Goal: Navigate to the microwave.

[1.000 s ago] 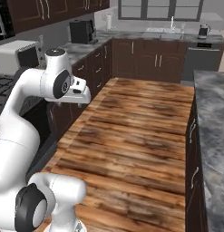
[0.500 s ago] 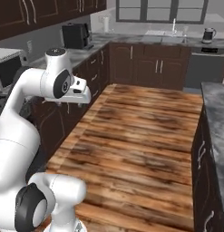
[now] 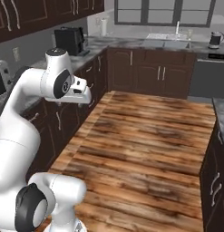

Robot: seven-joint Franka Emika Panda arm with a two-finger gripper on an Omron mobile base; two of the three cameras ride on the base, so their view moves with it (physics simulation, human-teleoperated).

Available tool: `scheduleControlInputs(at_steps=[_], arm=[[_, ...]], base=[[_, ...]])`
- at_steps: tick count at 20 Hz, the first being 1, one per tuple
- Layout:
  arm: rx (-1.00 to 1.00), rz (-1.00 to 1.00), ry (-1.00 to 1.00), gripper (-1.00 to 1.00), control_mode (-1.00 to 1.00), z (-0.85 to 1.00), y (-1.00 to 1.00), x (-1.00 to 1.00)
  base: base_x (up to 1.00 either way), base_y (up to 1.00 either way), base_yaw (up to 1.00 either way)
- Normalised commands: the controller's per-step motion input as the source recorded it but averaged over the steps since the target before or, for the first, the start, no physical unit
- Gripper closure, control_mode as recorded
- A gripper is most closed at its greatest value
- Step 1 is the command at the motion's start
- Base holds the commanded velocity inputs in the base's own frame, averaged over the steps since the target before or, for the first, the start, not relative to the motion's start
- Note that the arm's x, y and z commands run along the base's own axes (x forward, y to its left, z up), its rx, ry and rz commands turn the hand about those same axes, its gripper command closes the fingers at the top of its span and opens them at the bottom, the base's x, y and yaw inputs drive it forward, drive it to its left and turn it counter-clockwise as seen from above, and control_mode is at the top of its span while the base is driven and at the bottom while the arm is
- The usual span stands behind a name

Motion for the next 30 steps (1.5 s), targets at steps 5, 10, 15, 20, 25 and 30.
scheduleControlInputs(at_steps=[5,10,15,20,25,30], arm=[[0.0,0.0,0.0,-1.0,1.0,0.0,0.0,0.0],[0.0,0.0,0.0,-1.0,1.0,0.0,0.0,0.0],[0.0,0.0,0.0,-1.0,1.0,0.0,0.0,0.0],[0.0,0.0,0.0,-1.0,1.0,0.0,0.0,0.0],[0.0,0.0,0.0,-1.0,1.0,0.0,0.0,0.0],[0.0,0.0,0.0,-1.0,1.0,0.0,0.0,0.0]], base=[[0.93,0.43,0.0],[0.14,0.32,0.08],[-0.1,0.07,0.22],[-0.24,0.36,0.34],[-0.37,0.58,0.41],[-0.34,0.7,0.44]])
